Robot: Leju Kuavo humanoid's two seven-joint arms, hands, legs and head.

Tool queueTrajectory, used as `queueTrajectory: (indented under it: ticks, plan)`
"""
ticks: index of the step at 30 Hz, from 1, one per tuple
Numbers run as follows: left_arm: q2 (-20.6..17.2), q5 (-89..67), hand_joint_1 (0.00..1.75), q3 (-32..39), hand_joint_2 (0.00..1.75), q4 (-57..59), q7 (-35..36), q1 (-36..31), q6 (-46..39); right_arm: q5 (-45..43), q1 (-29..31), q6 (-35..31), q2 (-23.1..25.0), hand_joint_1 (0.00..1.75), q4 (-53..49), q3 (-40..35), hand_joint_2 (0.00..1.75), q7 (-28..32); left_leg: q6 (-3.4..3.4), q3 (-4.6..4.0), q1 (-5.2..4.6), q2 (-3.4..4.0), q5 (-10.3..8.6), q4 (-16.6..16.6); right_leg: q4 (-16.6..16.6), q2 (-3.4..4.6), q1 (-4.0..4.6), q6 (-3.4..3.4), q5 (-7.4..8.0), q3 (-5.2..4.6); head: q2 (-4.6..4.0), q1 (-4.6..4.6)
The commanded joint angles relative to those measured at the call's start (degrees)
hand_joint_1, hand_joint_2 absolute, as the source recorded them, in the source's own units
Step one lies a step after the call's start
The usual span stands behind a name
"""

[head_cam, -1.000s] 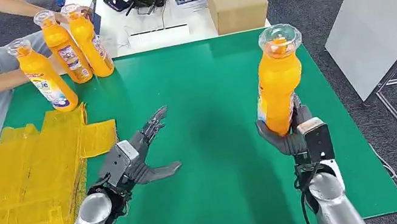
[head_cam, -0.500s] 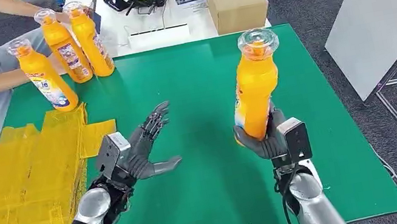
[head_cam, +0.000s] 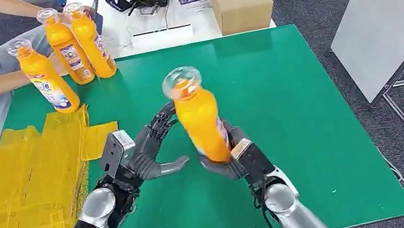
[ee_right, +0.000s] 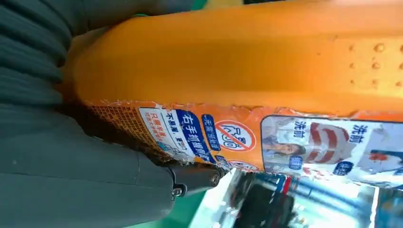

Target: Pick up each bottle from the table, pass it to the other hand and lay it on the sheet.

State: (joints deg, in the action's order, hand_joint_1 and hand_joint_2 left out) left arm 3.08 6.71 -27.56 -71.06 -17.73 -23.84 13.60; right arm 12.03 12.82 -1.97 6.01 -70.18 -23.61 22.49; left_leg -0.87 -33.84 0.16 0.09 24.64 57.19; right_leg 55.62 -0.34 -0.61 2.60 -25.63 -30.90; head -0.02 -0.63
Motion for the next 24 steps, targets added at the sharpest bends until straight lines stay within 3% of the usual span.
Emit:
queueTrajectory:
  ticks: [1, 10, 24]
  plan:
    - [0.0, 0.5, 0.0, -2.8, 1.75, 4.3, 0.1, -3.5, 0.3, 2.2, 4.5, -1.2, 0.2, 1.75, 8.3, -7.0, 1.75, -0.2, 0.04, 0.16, 0.07, 0.04, 0.05, 0.0, -0.1, 0.06, 0.07, -0.07, -0.01, 0.17, 0.0, 0.0]
    - [0.6, 1.4, 0.0, -3.1, 1.75, 5.6, 0.0, -4.1, 0.3, 4.3, 5.8, -0.6, 0.6, 1.75, 11.6, -12.0, 1.75, -0.1, 0.04, 0.19, 0.09, 0.02, 0.07, 0.0, -0.1, 0.05, 0.09, -0.08, -0.03, 0.21, 0.0, 0.0]
    - [0.9, 3.8, 0.0, -2.1, 1.75, 4.3, -0.4, -3.5, 0.7, 4.0, 6.2, 0.0, 0.5, 1.75, 13.8, -13.0, 1.75, -0.1, 0.04, 0.17, 0.09, -0.03, 0.07, 0.0, -0.1, 0.0, 0.09, -0.08, -0.04, 0.2, 0.0, 0.02]
